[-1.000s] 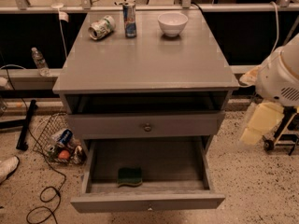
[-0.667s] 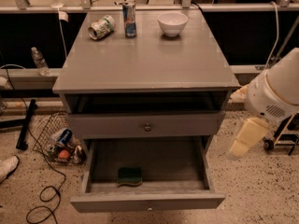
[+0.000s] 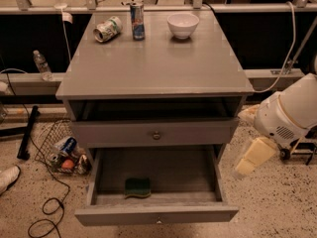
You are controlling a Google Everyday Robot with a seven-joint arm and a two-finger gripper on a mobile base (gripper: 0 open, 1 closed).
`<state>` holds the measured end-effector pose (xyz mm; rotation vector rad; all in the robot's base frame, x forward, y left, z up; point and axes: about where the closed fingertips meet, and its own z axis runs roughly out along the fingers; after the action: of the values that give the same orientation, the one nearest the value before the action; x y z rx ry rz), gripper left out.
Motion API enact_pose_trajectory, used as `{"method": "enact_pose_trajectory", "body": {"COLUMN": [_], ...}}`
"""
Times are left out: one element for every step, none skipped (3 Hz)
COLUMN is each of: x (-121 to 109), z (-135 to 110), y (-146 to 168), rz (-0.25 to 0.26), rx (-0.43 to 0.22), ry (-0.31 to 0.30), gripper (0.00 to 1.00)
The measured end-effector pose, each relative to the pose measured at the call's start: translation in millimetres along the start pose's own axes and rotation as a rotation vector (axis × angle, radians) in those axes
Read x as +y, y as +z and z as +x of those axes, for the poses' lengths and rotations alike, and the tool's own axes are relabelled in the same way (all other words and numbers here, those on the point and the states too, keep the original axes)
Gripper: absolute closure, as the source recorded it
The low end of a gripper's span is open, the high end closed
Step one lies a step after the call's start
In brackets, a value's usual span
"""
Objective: Pick sponge from middle drawer and place on counter
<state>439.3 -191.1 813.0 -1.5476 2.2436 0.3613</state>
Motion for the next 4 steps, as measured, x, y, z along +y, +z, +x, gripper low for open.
{"method": "enact_pose_trajectory", "body": {"x": [0.0, -7.2, -16.2, -24.7], "z": [0.0, 23.0, 44.7, 56.3], "y": [0.0, 42.0, 80.9, 118.0], "rz": [0.0, -0.037, -0.08, -0.123], "rx": [0.0, -0.078, -0.14, -0.207], "ry": [0.0, 0.068, 0.128, 0.172], "gripper": [0.0, 0.0, 0.0, 0.0]}}
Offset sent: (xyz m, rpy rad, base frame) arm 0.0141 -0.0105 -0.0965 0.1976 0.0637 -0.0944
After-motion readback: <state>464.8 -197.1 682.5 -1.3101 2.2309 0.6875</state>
